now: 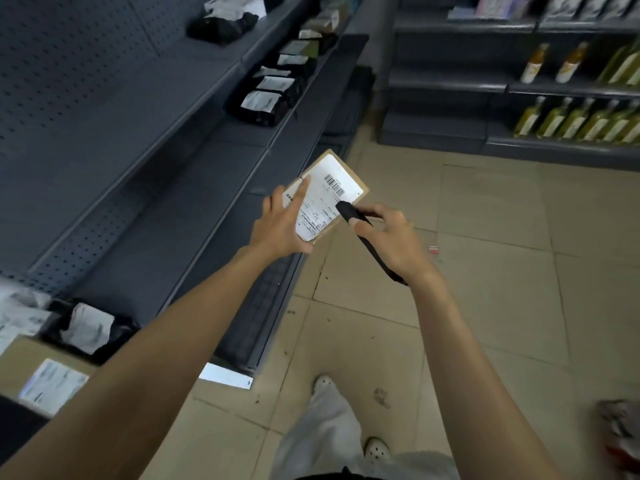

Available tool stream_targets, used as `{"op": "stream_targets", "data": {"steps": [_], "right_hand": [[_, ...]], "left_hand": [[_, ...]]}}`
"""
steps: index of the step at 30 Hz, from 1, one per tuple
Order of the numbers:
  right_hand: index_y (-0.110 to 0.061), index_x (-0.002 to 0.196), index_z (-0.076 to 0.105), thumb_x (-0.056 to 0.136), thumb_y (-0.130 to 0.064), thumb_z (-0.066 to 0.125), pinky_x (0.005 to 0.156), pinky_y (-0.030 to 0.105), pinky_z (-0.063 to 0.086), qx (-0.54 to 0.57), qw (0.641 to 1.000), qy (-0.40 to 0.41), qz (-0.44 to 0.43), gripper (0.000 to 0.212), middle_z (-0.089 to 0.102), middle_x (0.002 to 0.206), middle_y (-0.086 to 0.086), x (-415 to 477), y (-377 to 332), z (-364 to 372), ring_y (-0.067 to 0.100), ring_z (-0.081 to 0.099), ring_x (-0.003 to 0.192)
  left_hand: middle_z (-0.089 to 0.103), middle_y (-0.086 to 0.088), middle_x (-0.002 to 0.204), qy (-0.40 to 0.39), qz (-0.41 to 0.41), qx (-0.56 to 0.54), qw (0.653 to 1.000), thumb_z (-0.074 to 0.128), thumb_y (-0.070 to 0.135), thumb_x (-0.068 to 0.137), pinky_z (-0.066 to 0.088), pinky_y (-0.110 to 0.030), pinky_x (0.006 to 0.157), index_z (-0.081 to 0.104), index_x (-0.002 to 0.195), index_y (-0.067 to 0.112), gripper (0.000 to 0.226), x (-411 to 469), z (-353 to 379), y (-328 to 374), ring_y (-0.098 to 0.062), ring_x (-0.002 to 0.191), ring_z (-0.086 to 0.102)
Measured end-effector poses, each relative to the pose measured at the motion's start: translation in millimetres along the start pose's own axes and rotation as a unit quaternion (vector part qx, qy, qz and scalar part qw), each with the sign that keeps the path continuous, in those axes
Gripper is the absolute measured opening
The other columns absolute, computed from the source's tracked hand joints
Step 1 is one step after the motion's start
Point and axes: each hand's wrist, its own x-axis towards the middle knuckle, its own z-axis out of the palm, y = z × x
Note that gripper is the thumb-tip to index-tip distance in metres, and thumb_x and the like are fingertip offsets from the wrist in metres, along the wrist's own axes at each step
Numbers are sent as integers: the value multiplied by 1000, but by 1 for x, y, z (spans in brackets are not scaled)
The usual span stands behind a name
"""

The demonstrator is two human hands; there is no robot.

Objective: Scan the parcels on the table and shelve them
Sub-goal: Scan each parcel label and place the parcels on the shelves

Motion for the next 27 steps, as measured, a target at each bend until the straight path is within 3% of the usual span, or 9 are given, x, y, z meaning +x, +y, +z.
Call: {"op": "stream_targets", "data": {"steps": [6,11,14,18,23,27], "right_hand": [[-22,130,64,95,-33,63,86,25,42,-15,1000,-8,17,37,64,128,-8,94,2,-12,13,59,113],[-20,131,63,95,-33,63,77,16,41,-32,999,17,19,38,63,127,-6,202,-21,-27,14,59,111],[-21,131,63,96,-32,62,73,9,38,-43,998,31,18,36,63,121,-9,263,-40,-33,12,58,107],[-20,130,64,97,-29,63,82,19,37,-37,998,43,20,34,62,121,-9,334,-49,-27,9,55,107],[-24,124,66,95,-35,63,79,26,40,-48,998,-4,40,32,66,118,-7,410,-45,-4,16,60,103],[-20,121,67,95,-32,63,73,18,40,-43,995,-84,15,29,67,110,-5,479,-48,34,13,61,95]], "left_hand": [[12,-10,151,-22,-12,-24,999,86,40,64,43,-43,81,-11,154,38,132,99,14,0,-33,132,20],[12,-11,150,-45,-5,-41,998,86,41,65,43,-46,86,-12,154,39,132,215,3,-16,-33,131,21],[10,-10,150,-40,-18,-66,997,86,40,64,37,-42,79,-13,153,42,133,281,-9,-32,-32,131,20],[10,-10,148,-35,-25,-77,996,86,40,64,36,-39,75,-14,153,40,134,349,-12,-46,-31,129,21],[14,-11,147,-12,-68,-97,993,86,44,61,38,-39,76,-15,153,41,136,390,3,-79,-31,126,25],[15,-10,145,-4,-159,-117,980,86,45,59,44,-45,77,-16,151,44,138,406,13,-123,-32,124,26]]}}
